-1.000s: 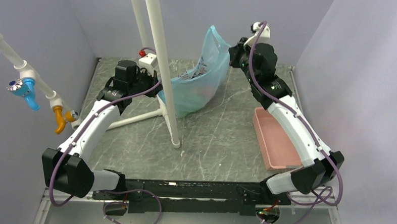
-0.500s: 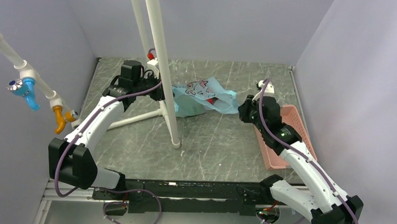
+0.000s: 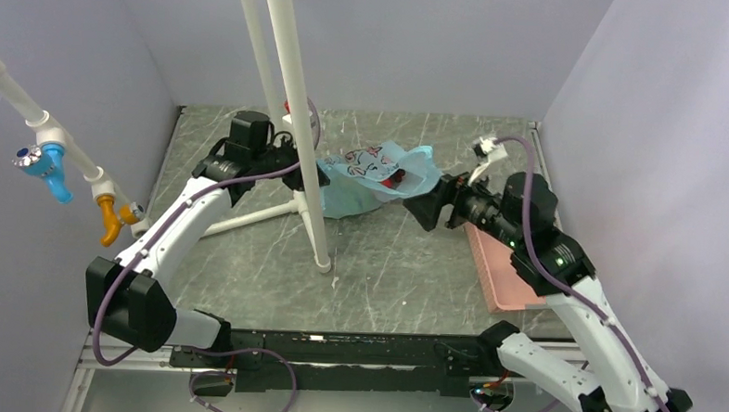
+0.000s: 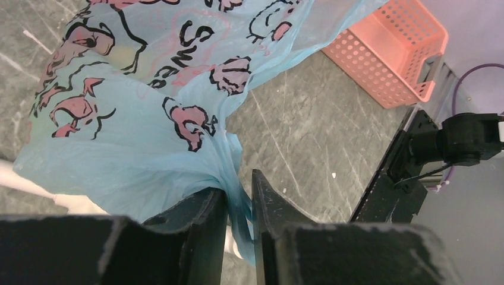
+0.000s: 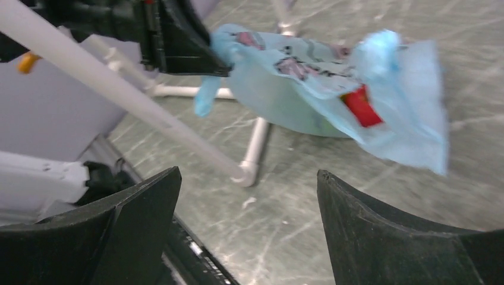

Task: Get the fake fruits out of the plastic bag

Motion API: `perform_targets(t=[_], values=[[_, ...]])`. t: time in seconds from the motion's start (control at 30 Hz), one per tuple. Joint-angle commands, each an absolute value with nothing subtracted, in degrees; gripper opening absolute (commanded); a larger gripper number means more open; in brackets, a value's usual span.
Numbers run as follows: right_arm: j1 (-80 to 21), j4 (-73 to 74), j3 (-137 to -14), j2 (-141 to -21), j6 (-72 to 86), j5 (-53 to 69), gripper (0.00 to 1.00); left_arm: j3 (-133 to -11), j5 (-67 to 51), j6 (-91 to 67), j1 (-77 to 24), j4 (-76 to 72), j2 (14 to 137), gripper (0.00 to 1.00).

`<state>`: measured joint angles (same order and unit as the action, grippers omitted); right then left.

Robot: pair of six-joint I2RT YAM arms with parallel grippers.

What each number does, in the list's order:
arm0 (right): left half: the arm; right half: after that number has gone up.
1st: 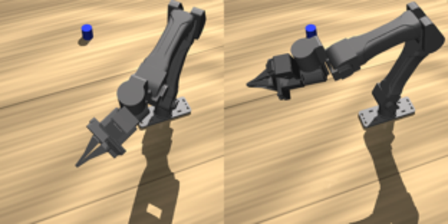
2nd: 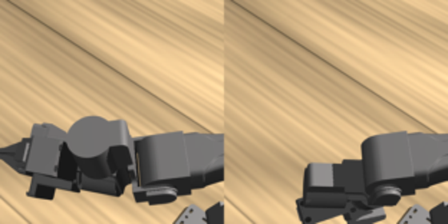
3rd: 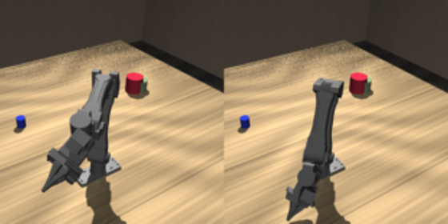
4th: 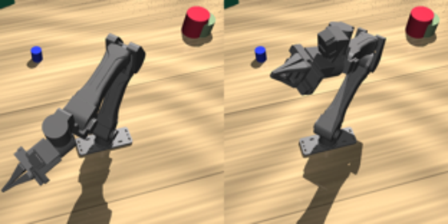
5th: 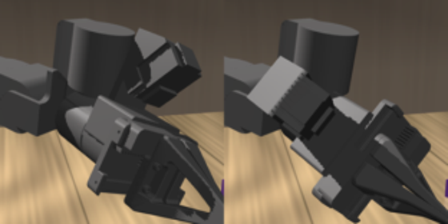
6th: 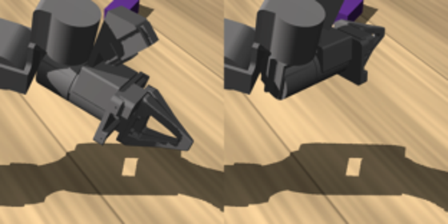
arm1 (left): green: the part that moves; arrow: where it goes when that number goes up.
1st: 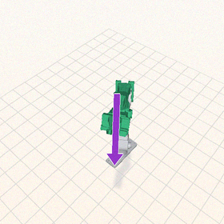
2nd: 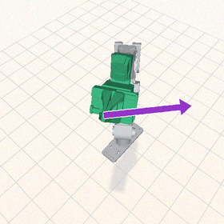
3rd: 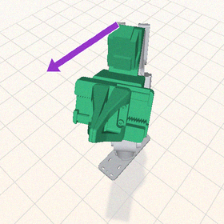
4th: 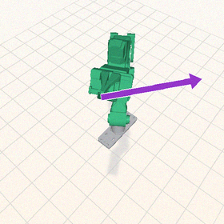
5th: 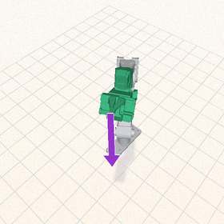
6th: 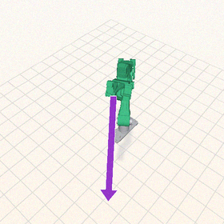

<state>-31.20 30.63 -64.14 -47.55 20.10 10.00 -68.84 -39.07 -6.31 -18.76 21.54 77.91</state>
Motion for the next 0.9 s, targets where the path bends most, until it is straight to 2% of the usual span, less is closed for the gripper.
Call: perform_targets(t=[0.0, 0.07, 0.1, 0.17, 0.23, 0.37, 0.53, 0.73, 0.87], values=[[-32.4, 22.0, -64.3, -56.8, 23.1, 20.6, 0.83, -73.9, -31.5, -1.3, -22.0, 28.5, 75.9, 0.26], [-32.5, 16.0, -63.1, -60.6, 24.3, 18.3, 0.73, -74.8, -27.9, -0.7, -23.7, 31.3, 76.4, 0.2], [-32.5, 13.0, -62.4, -62.2, 24.3, 17.5, 0.61, -75.4, -26.1, 1.4, -24.3, 32.7, 76.8, 0.13], [-32.9, 8.1, -60.9, -65.3, 24.5, 15.0, 0.49, -76.6, -23.1, 3.4, -25.1, 35.2, 77.7, 0.0], [-34.4, 7.7, -62.4, -69.0, 22.4, 9.8, 0.38, -77.7, -21.6, 5.0, -25.1, 37.3, 78.0, 0.0], [-38.3, 7.0, -64.1, -76.5, 16.5, -6.9, 0.36, -77.1, -20.2, 6.4, -24.8, 37.2, 75.4, 0.0], [-38.3, 3.8, -63.3, -80.6, 15.8, -14.3, 0.33, -74.8, -20.8, 6.8, -24.7, 34.1, 70.8, 0.0], [-34.9, 0.3, -64.2, -84.9, 17.8, -14.9, 0.35, -74.9, -24.6, 6.2, -24.8, 33.7, 71.1, 0.0], [-36.3, -2.5, -65.0, -88.6, 16.7, -11.9, 0.37, -74.4, -25.0, 4.9, -24.8, 32.5, 72.2, 0.0]])
